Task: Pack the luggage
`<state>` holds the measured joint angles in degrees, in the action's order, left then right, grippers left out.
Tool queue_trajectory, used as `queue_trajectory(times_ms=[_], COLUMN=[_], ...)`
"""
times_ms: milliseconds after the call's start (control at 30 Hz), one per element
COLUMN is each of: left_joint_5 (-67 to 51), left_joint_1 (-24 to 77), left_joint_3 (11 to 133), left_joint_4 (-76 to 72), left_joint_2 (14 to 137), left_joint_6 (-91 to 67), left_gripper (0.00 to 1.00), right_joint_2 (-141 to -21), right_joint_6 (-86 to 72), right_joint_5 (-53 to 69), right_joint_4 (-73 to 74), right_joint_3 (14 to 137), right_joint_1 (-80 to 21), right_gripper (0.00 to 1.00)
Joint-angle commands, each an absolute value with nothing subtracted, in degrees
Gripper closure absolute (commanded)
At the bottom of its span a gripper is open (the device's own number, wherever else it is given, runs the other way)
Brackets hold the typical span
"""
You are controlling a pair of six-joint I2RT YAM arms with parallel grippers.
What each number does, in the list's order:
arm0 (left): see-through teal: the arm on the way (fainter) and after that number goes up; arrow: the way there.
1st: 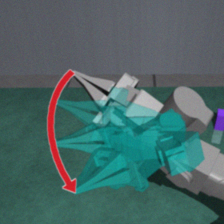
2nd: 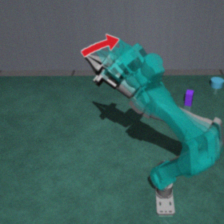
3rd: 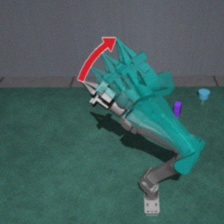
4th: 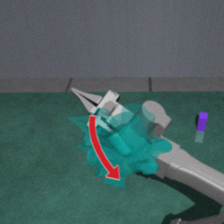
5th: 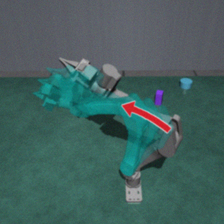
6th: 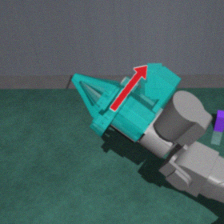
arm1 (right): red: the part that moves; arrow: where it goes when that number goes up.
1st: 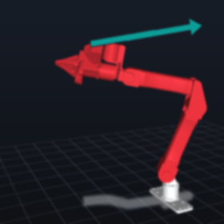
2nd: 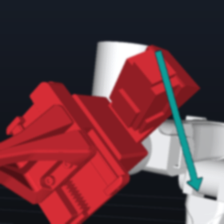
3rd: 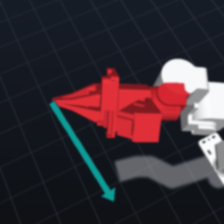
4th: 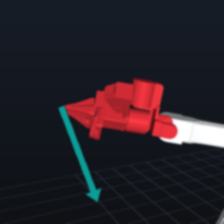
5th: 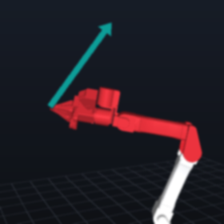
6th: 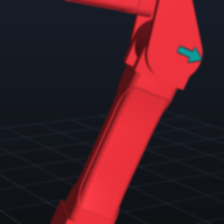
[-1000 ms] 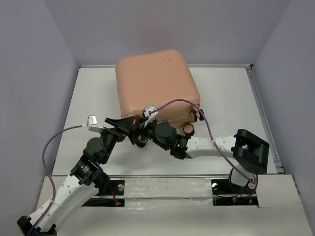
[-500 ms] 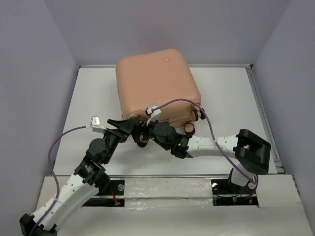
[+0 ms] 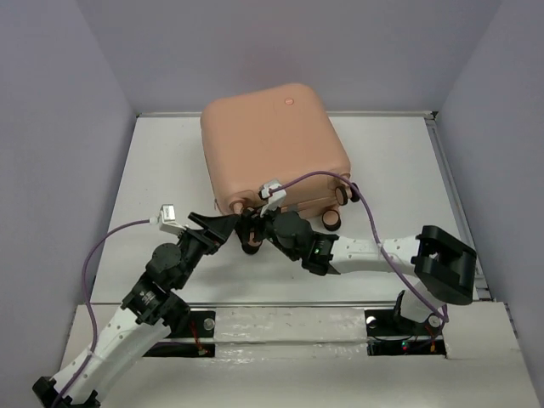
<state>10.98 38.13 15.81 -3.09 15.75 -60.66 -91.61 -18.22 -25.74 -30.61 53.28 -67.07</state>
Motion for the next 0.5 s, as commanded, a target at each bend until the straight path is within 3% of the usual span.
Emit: queue_trajectory(times_ms=[0,200,300,467], left_joint_5=[15.6,11.6,9.3,8.6], left_joint_1=[38.9,38.8,38.8,39.3], left_joint_3=[18.4,11.4,7.5,6.8], left_joint_4=[9.0,6.7,-1.9,-11.9], left_joint_2=[11.4,11.5,16.2,21.5], left_joint_6=[-55.6,-54.6,-53.5,-48.3], left_gripper=[0.09,0.47,0.56,0.58], right_joint_2=[-86.6,-83.6,-82.8,-82.6], right_joint_6=[-13.4,-10.7,-10.1,-9.8], right_joint_5=[-32.9,-29.7,-28.1,-25.6], right_joint_4=[-34.2,-26.1,-20.3,-17.9], right_joint_3=[53.4,56.0,58.3,60.0], right_joint_1=[-63.7,-63.7,-63.2,-63.2], right_gripper=[0.86,0.89,0.89,0.89])
